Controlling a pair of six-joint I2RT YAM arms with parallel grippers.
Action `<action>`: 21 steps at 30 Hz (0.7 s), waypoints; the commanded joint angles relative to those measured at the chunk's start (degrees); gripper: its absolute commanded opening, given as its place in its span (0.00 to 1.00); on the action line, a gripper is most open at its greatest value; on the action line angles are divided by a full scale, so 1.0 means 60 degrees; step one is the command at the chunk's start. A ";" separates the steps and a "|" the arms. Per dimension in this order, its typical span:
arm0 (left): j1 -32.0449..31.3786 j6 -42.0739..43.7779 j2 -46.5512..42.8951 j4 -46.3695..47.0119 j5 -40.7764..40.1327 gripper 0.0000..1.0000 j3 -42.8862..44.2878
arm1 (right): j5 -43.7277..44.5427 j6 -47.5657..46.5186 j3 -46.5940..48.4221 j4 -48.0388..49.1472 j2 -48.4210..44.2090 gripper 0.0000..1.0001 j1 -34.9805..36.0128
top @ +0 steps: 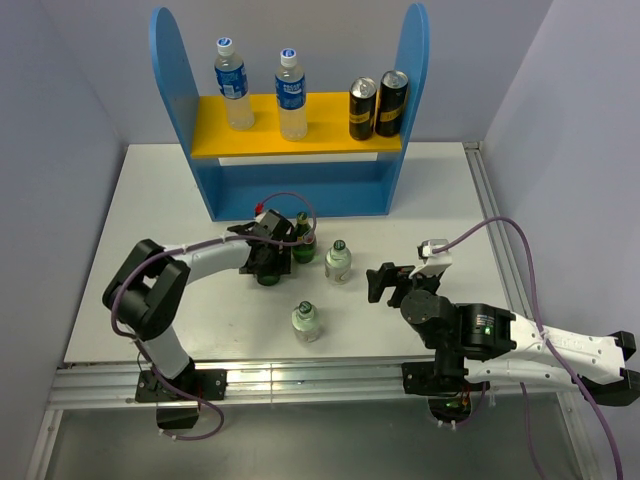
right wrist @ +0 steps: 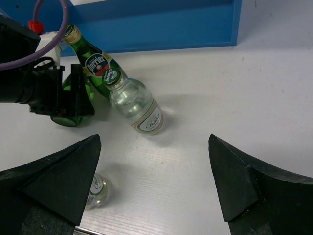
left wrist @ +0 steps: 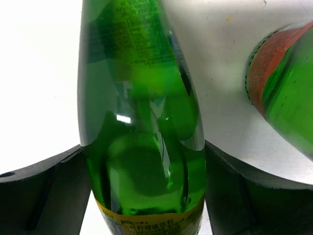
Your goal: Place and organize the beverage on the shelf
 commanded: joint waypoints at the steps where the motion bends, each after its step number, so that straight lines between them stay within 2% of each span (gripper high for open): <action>1: 0.0148 0.0139 0.0389 0.0024 0.0560 0.84 0.0135 | 0.0231 0.0143 0.0006 0.0115 0.0006 0.97 0.0064; 7: 0.0499 0.0314 0.0403 -0.0021 0.0735 0.82 0.0414 | 0.0231 0.0172 -0.0023 0.0086 -0.0009 0.97 0.0064; 11: 0.0705 0.0432 0.0652 -0.0035 0.0999 0.72 0.0575 | 0.0231 0.0216 -0.0009 0.0041 -0.0009 0.97 0.0064; 14: 0.0749 0.0505 0.0857 0.0009 0.1189 0.51 0.0634 | 0.0245 0.0245 -0.0052 0.0041 -0.0053 0.97 0.0050; 15: 0.0734 0.0520 0.0901 0.0023 0.1233 0.32 0.0620 | 0.0245 0.0231 -0.0052 0.0012 -0.0053 0.97 0.0064; 18: 0.0749 0.0462 0.1018 0.0067 0.1248 0.00 0.0576 | 0.0260 0.0245 -0.0067 0.0041 -0.0038 0.97 0.0064; 21: 0.0691 0.0243 0.0567 0.0141 0.0796 0.00 0.0255 | 0.0260 0.0231 -0.0053 0.0041 -0.0038 0.97 0.0064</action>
